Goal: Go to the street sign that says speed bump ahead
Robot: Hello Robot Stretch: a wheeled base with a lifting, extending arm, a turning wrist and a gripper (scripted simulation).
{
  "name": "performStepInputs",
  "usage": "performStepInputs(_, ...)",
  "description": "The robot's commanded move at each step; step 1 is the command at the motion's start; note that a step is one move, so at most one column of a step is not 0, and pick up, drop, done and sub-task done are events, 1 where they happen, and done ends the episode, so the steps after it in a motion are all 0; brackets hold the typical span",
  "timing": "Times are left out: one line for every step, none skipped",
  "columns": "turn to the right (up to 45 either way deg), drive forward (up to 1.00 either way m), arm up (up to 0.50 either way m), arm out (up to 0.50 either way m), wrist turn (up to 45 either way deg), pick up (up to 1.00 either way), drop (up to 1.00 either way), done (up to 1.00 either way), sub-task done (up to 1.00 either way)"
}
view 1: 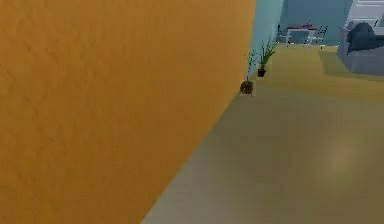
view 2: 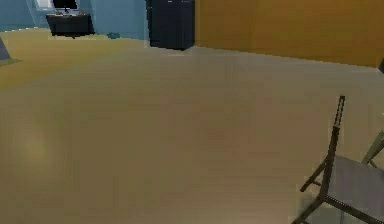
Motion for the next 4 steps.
performStepInputs(0.0,0.20,0.00,0.00,0.0,0.00,0.00,0.00,0.00)
performStepInputs(45.0,0.00,0.00,0.00,0.0,0.00,0.00,0.00,0.00)
performStepInputs(30.0,0.00,0.00,0.00,0.0,0.00,0.00,0.00,0.00)
performStepInputs(0.0,1.00,0.00,0.00,0.0,0.00,0.00,0.00,0.00)
